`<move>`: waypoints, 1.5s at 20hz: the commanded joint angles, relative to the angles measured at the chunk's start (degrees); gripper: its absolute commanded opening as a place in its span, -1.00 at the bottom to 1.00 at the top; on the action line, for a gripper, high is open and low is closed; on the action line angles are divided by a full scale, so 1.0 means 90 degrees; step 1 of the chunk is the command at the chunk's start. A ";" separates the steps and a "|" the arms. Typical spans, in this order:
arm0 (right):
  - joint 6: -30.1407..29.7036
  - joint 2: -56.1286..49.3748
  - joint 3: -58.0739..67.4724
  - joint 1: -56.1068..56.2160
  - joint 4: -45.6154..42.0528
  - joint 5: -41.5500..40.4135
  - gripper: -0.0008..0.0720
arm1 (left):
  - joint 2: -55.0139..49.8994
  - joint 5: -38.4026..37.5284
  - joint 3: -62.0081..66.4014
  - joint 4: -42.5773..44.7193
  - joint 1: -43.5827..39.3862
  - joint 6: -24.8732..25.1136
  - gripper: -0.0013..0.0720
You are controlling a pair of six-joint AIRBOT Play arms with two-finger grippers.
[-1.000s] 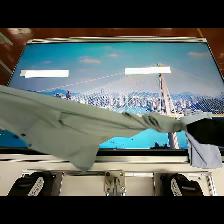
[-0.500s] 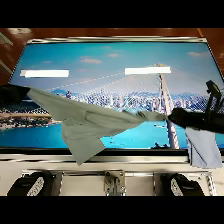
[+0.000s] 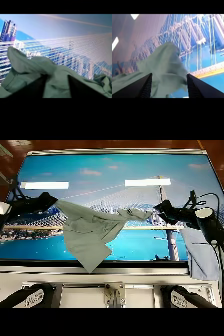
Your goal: Fold the shirts.
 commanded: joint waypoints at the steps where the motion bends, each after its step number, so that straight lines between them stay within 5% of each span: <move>1: -0.1430 -0.0478 0.0002 0.0007 0.0852 0.0590 0.56 | -0.0702 -0.0080 -0.0024 -0.0146 0.0129 -0.0119 0.95; 4: -0.1554 -0.0517 0.0000 0.0214 0.0068 0.1751 0.56 | -0.0680 -0.1479 -0.0027 0.0097 0.0872 -0.0085 0.94; 7: -0.1246 -0.0801 0.0000 0.0695 -0.0245 0.1851 0.60 | -0.0658 -0.3466 -0.0131 0.1173 0.1474 0.0136 0.94; 10: -0.1367 -0.0862 0.0002 0.0833 -0.0083 0.1494 0.60 | -0.0401 -0.4206 -0.0850 0.1243 0.1736 0.0651 0.94; 17: -0.1355 -0.0719 0.0015 0.0231 -0.1333 0.2237 0.60 | -0.0085 -0.3189 -0.2735 0.0413 0.1722 0.1127 0.95; 27: -0.1324 -0.0719 0.0015 0.0228 -0.1775 0.2358 0.66 | -0.0452 -0.1644 -0.2875 -0.0508 0.0595 0.1008 0.94; 28: -0.1175 -0.0719 0.0015 0.0189 -0.1770 0.2382 0.89 | -0.0505 -0.1452 -0.2873 -0.0510 0.0449 0.0809 0.68; 30: -0.1044 -0.0719 0.0015 -0.0051 -0.1705 0.2555 0.89 | -0.0510 -0.1321 -0.2866 -0.0556 0.0369 0.0661 -0.54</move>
